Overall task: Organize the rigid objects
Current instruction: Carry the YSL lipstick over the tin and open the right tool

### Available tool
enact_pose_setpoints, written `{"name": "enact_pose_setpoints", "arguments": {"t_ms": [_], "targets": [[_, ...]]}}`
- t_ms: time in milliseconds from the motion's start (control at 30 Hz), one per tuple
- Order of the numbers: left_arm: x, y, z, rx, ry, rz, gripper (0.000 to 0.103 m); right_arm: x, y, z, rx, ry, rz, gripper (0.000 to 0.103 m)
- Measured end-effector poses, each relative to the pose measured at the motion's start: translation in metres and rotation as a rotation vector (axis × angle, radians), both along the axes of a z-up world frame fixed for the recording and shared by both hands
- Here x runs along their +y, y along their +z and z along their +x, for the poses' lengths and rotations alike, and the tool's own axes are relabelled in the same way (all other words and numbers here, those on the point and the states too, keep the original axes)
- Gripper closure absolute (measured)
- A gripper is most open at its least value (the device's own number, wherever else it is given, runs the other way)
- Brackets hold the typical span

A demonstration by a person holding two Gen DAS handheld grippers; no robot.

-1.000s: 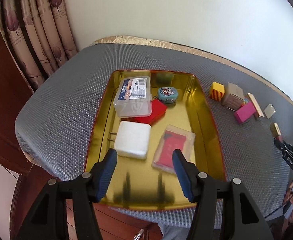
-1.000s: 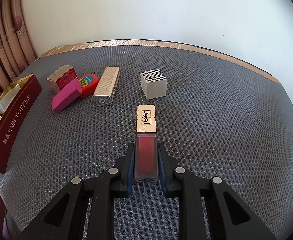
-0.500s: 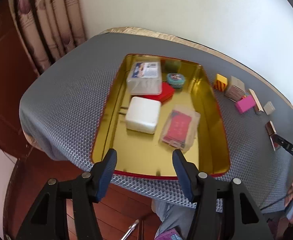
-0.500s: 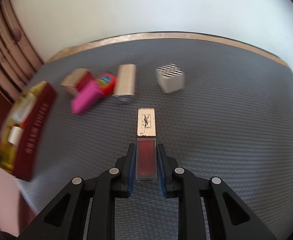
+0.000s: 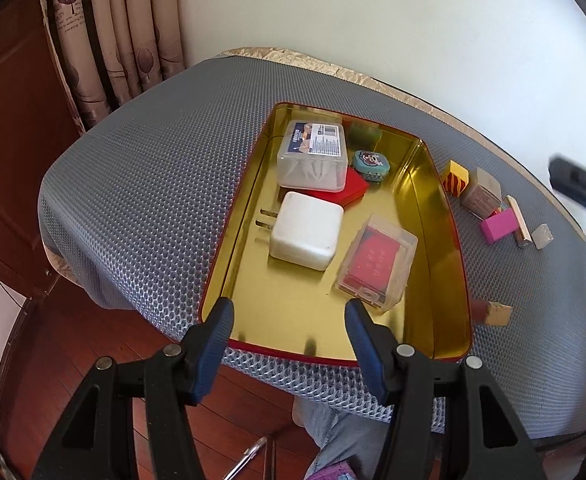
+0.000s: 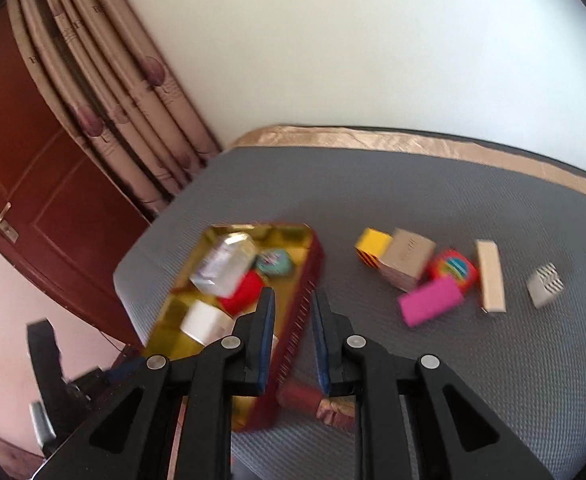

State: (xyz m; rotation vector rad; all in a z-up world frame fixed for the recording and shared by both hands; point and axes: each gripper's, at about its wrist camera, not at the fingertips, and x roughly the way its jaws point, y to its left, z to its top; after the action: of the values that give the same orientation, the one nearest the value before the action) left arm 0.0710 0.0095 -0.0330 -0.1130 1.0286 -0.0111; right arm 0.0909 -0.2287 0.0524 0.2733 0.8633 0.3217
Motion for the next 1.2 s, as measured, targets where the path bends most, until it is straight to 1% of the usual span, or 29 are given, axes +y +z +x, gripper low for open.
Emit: {"name": "enact_pose_setpoints", "arguments": {"t_ms": [67, 100, 133, 167, 200, 233, 267, 300, 333, 367, 400, 433, 467, 533, 567, 600, 633, 667, 700, 733, 767, 800, 867, 933, 1000, 1067, 1200], "targets": [[0.001, 0.0, 0.0, 0.001, -0.001, -0.004, 0.044, 0.006, 0.003, 0.007, 0.008, 0.012, -0.017, 0.085], [0.001, 0.0, 0.0, 0.001, -0.003, -0.005, 0.044, 0.007, 0.003, 0.008, 0.016, 0.032, -0.025, 0.083], [0.002, 0.0, 0.0, 0.002, -0.004, -0.013, 0.044, 0.008, 0.002, 0.007, 0.032, 0.071, -0.014, 0.077], [0.003, 0.0, 0.0, 0.003, -0.003, -0.02, 0.044, 0.008, -0.002, 0.004, 0.049, 0.107, -0.011, 0.066], [0.005, 0.0, 0.001, 0.004, 0.0, -0.03, 0.044, 0.011, -0.013, -0.001, 0.08, 0.169, -0.045, 0.04], [0.006, 0.001, 0.001, 0.006, 0.004, -0.04, 0.044, 0.015, -0.022, -0.004, 0.094, 0.214, -0.099, 0.039], [0.007, 0.001, 0.001, 0.006, 0.007, -0.046, 0.044, 0.019, -0.033, -0.012, 0.093, 0.254, -0.19, 0.039], [0.009, 0.001, 0.001, 0.005, 0.01, -0.051, 0.044, 0.019, -0.041, -0.02, 0.094, 0.294, -0.247, 0.041], [0.009, 0.002, 0.0, 0.003, 0.014, -0.051, 0.044, 0.023, -0.05, -0.028, 0.105, 0.373, -0.285, 0.049], [0.009, 0.003, -0.001, 0.0, 0.017, -0.05, 0.044, 0.026, -0.055, -0.034, 0.111, 0.448, -0.307, 0.052], [0.009, 0.004, -0.001, -0.001, 0.017, -0.05, 0.044, 0.03, -0.059, -0.04, 0.106, 0.496, -0.356, 0.052], [0.008, 0.004, -0.001, -0.001, 0.014, -0.051, 0.044, 0.038, -0.064, -0.046, 0.097, 0.549, -0.446, 0.052], [0.007, 0.004, -0.001, -0.001, 0.009, -0.051, 0.044, 0.043, -0.069, -0.049, 0.098, 0.596, -0.508, 0.052], [0.003, 0.005, -0.002, -0.005, 0.0, -0.036, 0.044, 0.055, -0.079, -0.05, 0.104, 0.682, -0.61, 0.058], [0.001, 0.005, -0.002, -0.006, -0.003, -0.029, 0.044, 0.058, -0.083, -0.048, 0.114, 0.708, -0.64, 0.058], [0.0, 0.005, -0.001, -0.007, -0.006, -0.021, 0.044, 0.061, -0.088, -0.044, 0.134, 0.734, -0.66, 0.061], [-0.001, 0.005, -0.001, -0.009, -0.007, -0.014, 0.044, 0.064, -0.096, -0.038, 0.164, 0.759, -0.677, 0.068], [0.0, 0.005, -0.001, -0.01, -0.009, -0.009, 0.044, 0.066, -0.103, -0.033, 0.192, 0.77, -0.689, 0.071], [0.0, 0.004, -0.001, -0.009, -0.009, -0.006, 0.044, 0.065, -0.11, -0.028, 0.223, 0.774, -0.696, 0.074], [0.0, 0.004, -0.001, -0.006, -0.006, -0.004, 0.044, 0.065, -0.116, -0.026, 0.255, 0.776, -0.692, 0.079], [0.001, 0.004, 0.0, -0.005, -0.003, -0.005, 0.044, 0.063, -0.115, -0.025, 0.26, 0.771, -0.66, 0.083], [0.002, 0.003, 0.001, -0.003, 0.003, -0.007, 0.044, 0.062, -0.116, -0.025, 0.284, 0.759, -0.645, 0.085], [0.005, 0.002, 0.002, 0.004, 0.012, -0.011, 0.044, 0.059, -0.113, -0.031, 0.288, 0.707, -0.637, 0.085], [0.008, 0.003, 0.002, 0.003, 0.021, -0.02, 0.044, 0.051, -0.109, -0.04, 0.301, 0.654, -0.591, 0.085], [0.011, 0.005, 0.001, -0.007, 0.036, -0.02, 0.044, 0.042, -0.099, -0.046, 0.293, 0.604, -0.547, 0.085], [0.012, 0.007, -0.001, -0.016, 0.052, -0.021, 0.044, 0.032, -0.082, -0.044, 0.276, 0.546, -0.461, 0.085], [0.019, 0.016, -0.006, -0.061, 0.098, -0.013, 0.044, 0.024, -0.042, -0.022, 0.229, 0.467, -0.313, 0.085]]}}
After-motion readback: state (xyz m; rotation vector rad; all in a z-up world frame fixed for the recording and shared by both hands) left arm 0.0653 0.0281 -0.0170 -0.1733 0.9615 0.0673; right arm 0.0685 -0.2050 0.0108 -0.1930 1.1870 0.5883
